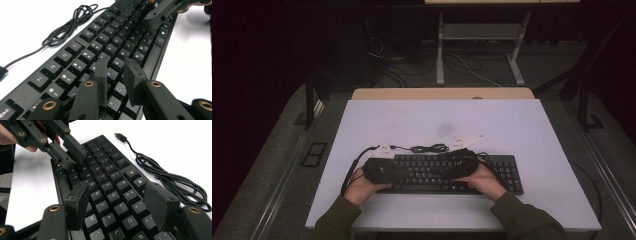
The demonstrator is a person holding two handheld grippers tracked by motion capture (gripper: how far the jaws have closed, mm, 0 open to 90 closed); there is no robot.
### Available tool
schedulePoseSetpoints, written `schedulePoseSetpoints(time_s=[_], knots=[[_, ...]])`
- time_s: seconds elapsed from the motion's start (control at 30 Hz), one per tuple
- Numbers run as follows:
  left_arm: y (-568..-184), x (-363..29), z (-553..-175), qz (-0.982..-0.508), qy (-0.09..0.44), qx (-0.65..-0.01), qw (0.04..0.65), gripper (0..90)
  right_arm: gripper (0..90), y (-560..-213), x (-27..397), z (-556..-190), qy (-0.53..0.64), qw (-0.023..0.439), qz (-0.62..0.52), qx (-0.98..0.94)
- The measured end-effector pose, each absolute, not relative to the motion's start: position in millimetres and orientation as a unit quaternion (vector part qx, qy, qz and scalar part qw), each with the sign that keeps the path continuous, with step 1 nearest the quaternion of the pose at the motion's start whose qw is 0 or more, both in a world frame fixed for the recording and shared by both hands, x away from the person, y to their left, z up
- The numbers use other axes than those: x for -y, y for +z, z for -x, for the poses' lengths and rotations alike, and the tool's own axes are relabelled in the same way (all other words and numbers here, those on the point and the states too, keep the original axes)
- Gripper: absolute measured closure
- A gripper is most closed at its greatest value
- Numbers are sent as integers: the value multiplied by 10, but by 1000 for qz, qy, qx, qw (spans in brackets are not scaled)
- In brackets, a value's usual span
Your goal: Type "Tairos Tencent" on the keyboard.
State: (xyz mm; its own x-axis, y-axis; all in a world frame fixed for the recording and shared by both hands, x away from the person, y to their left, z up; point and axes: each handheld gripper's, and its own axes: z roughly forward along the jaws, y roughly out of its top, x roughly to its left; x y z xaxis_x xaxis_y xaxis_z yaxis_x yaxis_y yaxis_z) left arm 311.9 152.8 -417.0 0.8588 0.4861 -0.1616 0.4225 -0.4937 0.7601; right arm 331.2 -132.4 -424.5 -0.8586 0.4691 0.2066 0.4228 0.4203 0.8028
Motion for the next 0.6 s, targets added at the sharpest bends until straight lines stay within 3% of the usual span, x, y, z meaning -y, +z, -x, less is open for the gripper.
schedulePoseSetpoints(time_s=[0.13,0.5,0.6], knots=[[-4157,-1547,-3140,-861,41,-267,431,730,367,-4248,1319,-3310,468,24,-265,-843],[-4167,-1605,-3240,-855,54,-283,430,893,368,-4252,1312,-3310,468,24,-265,-843],[-4186,-1602,-3271,-856,55,-286,427,894,368,-4255,1309,-3309,467,23,-265,-843]])
